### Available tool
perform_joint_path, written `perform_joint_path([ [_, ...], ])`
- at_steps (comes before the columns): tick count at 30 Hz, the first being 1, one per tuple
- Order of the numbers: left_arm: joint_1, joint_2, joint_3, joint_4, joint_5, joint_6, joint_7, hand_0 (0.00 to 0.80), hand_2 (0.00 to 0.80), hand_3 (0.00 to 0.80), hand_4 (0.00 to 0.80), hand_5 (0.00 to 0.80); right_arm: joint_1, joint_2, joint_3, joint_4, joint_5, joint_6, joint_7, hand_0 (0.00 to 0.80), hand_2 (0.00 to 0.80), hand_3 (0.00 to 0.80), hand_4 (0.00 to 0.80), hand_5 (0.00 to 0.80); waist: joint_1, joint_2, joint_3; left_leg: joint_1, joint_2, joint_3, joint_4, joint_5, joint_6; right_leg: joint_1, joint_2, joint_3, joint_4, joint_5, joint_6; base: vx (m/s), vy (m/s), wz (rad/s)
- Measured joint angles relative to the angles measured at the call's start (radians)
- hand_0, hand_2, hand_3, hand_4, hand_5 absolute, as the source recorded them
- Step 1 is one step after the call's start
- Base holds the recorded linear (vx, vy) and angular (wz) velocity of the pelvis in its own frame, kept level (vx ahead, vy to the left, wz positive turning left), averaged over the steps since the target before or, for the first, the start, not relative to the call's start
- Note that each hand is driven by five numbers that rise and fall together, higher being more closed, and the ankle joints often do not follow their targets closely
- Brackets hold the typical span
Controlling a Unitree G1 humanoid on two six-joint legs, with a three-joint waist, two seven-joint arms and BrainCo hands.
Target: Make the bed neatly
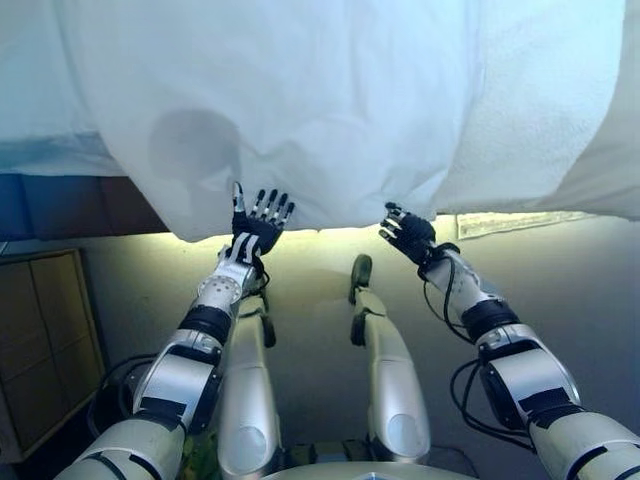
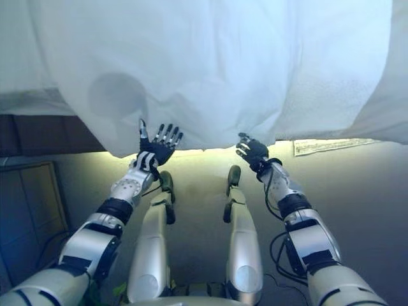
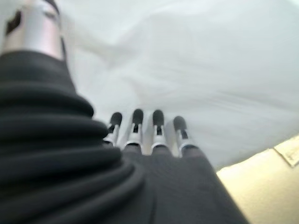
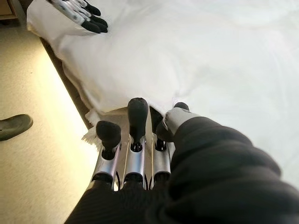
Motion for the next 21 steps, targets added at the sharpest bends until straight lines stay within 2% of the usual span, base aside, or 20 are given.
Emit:
perform_joint_path([
  [8,-0.057,0.046,0.007,0.067,-0.001,-0.010,0.030,0.000,0.000,0.000,0.000,0.000,0.010,-0.003,0.000,-0.009,0.016,-0.001,0.020,0.800,0.800,0.800,0.800,0.800,0.000,-0.009,0.000,-0.031,0.007,-0.001,0.010,-0.001,-0.002,-0.028,0.006,0.000,0.000,0.002,-0.002,0.000,0.000,0.00],
  [13,-0.049,0.043,0.009,0.082,-0.010,0.026,0.056,0.000,0.000,0.000,0.000,0.000,0.005,-0.003,0.000,-0.009,0.018,-0.003,0.020,0.800,0.800,0.800,0.800,0.800,0.004,-0.009,0.000,-0.029,0.006,-0.002,-0.002,0.000,-0.002,-0.028,0.005,-0.003,-0.001,0.001,-0.003,-0.002,-0.004,0.01],
  [21,0.008,-0.042,0.047,0.132,-0.076,0.062,0.195,0.000,0.000,0.000,0.000,0.000,-0.009,-0.003,0.003,-0.023,0.038,-0.014,0.016,0.800,0.800,0.800,0.800,0.800,0.014,-0.009,0.000,-0.033,-0.002,-0.029,-0.073,0.042,-0.016,-0.043,0.004,-0.033,-0.007,-0.006,-0.013,-0.013,-0.064,0.10],
])
